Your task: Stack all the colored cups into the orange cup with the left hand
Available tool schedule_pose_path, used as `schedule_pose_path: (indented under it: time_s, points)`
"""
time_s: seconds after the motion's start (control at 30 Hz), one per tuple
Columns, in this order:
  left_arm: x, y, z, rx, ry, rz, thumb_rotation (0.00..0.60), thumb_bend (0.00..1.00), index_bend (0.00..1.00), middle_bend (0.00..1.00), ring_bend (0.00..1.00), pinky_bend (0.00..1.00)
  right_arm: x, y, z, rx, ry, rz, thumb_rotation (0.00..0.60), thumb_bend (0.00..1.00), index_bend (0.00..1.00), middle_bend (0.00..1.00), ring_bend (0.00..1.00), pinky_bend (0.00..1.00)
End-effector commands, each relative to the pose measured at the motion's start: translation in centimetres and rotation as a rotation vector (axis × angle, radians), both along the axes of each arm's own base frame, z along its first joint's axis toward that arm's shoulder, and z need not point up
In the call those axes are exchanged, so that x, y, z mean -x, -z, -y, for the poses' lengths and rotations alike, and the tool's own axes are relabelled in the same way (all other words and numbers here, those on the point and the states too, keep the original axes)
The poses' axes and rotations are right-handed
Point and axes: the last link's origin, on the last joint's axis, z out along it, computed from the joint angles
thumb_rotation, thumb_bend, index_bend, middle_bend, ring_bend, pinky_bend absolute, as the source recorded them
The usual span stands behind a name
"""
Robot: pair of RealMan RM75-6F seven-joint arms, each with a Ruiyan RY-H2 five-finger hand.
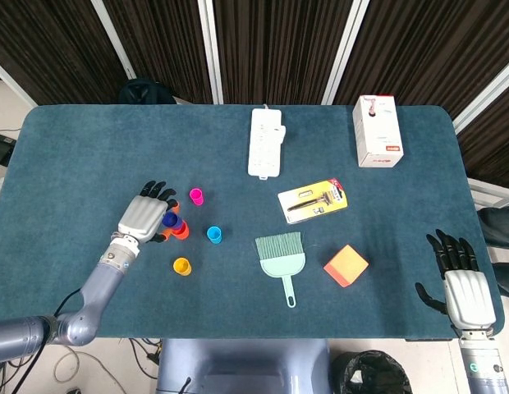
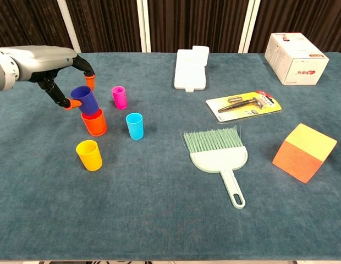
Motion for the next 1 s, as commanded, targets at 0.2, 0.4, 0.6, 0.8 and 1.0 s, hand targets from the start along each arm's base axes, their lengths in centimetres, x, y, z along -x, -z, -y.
schedule_pose_path:
  time_s: [0.2,0.4,0.6,0.8,1.0]
  points:
    - [-0.1,0.8,0.1,0.021,0.012,-0.006,0.600,0.36,0.41,0.17,0.00,0.00,0.0,0.0,0.0,0.001,0.000,0.000,0.600,0.34,0.09,0.05,0.09,0.04]
    - [-0.1,1.2,0.2,0.028,0.019,-0.015,0.600,0.36,0.35,0.16,0.00,0.00,0.0,-0.1,0.0,0.004,0.000,0.001,0.600,0.34,0.09,0.05,0.09,0.04]
    - [-0.1,1.1,0.5,0.041,0.038,-0.056,0.600,0.36,0.21,0.14,0.00,0.00,0.1,-0.2,0.0,0.009,0.002,0.001,0.600,0.34,0.09,0.05,0.09,0.04]
    - [-0.5,0.5,0.8,0.043,0.051,-0.081,0.600,0.36,0.17,0.13,0.00,0.00,0.0,-0.4,-0.1,0.012,0.002,0.002,0.600,0.34,0.09,0.05,0.09,0.04]
    - [-1.8,-0.4,1.7,0.042,0.093,-0.061,0.600,0.35,0.17,0.13,0.00,0.00,0.0,-0.5,-0.1,0.017,0.003,0.003,0.600,0.34,0.09,0.05,0.09,0.04]
